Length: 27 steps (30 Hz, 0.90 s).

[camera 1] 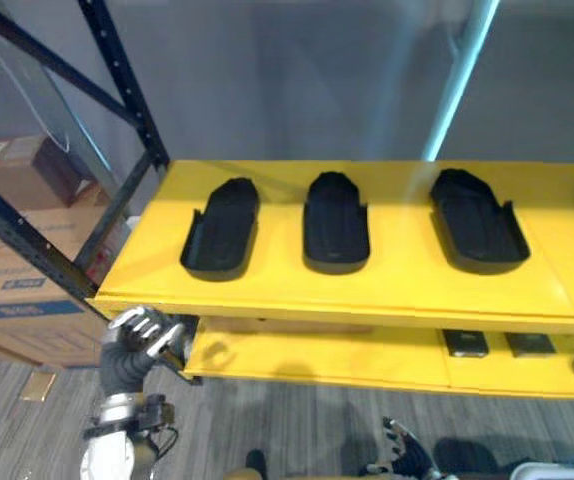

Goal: Walk over and take plastic housings, then place them on the shelf

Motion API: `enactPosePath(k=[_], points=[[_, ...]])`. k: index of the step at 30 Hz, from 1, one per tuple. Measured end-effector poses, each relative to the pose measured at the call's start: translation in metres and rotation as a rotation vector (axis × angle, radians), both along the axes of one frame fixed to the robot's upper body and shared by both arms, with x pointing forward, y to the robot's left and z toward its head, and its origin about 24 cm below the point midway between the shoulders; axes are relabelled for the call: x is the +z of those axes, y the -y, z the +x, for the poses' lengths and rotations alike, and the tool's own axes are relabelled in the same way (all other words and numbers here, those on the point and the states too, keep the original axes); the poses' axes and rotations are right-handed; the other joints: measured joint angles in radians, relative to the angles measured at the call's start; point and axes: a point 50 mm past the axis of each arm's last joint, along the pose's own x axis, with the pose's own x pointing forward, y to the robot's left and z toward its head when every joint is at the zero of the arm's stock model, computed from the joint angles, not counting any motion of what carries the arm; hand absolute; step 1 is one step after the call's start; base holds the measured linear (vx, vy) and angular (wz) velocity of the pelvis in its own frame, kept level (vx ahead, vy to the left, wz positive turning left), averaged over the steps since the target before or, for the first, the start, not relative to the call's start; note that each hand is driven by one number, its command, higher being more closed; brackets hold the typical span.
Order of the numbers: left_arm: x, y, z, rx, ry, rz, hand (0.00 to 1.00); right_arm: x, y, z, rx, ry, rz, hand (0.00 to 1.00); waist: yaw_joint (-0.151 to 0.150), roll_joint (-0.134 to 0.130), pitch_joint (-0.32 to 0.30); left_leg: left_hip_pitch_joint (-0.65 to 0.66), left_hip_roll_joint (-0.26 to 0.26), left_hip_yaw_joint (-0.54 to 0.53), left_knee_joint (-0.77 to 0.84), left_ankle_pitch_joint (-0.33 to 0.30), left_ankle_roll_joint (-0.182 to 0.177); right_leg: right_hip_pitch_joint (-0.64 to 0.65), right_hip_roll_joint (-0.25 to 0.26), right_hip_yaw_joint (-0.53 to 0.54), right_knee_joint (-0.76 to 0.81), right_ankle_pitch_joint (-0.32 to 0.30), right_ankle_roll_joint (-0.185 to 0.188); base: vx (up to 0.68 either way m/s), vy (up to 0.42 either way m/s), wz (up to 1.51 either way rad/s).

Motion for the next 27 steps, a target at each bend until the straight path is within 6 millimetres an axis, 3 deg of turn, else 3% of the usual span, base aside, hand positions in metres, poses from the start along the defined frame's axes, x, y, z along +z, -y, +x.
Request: enactPosePath(k=[6, 9, 15, 21, 27], points=[[0.006, 0.005, 0.017, -0.051, 0.04, 0.012, 1.0, -0.005, 0.006, -0.006, -0.051, -0.037, -0.015, 0.0, -0.004, 0.005, 0.007, -0.005, 0.0, 0.001, 0.001, 0.003, 0.005, -0.003, 0.0, 0.0, -0.008, 0.004, 0.002, 0.01, -0.001, 0.0], [0.014, 0.006, 0.028, -0.078, 0.063, 0.035, 1.0, -0.004, 0.01, -0.001, -0.073, -0.02, -0.032, 0.0, -0.024, 0.018, 0.034, -0.006, -0.001, 0.001, 0.001, 0.003, 0.005, -0.004, 0.0, 0.001, -0.011, 0.007, 0.006, 0.0, 0.0, 0.0], [0.029, 0.009, 0.05, -0.079, 0.107, 0.038, 1.0, -0.002, 0.016, 0.007, -0.106, -0.002, -0.044, 0.0, -0.029, 0.02, 0.083, -0.043, 0.004, 0.01, 0.002, 0.004, 0.003, -0.045, 0.003, 0.009, -0.003, 0.011, 0.007, 0.01, 0.0, 0.0], [0.031, 0.007, 0.061, -0.032, 0.085, 0.024, 1.0, -0.001, 0.022, 0.012, -0.205, 0.003, -0.051, 0.0, -0.037, 0.001, 0.102, -0.042, 0.004, 0.031, 0.006, 0.003, 0.001, -0.059, 0.002, 0.034, 0.008, 0.009, 0.003, 0.03, 0.002, -0.08], [0.029, -0.001, 0.063, 0.034, 0.049, 0.02, 1.0, 0.0, 0.031, 0.009, -0.269, 0.001, -0.057, 0.0, -0.052, 0.011, 0.12, -0.041, 0.011, 0.058, 0.005, -0.001, 0.0, -0.089, 0.002, 0.065, 0.041, 0.002, -0.004, -0.04, 0.0, -0.13]])
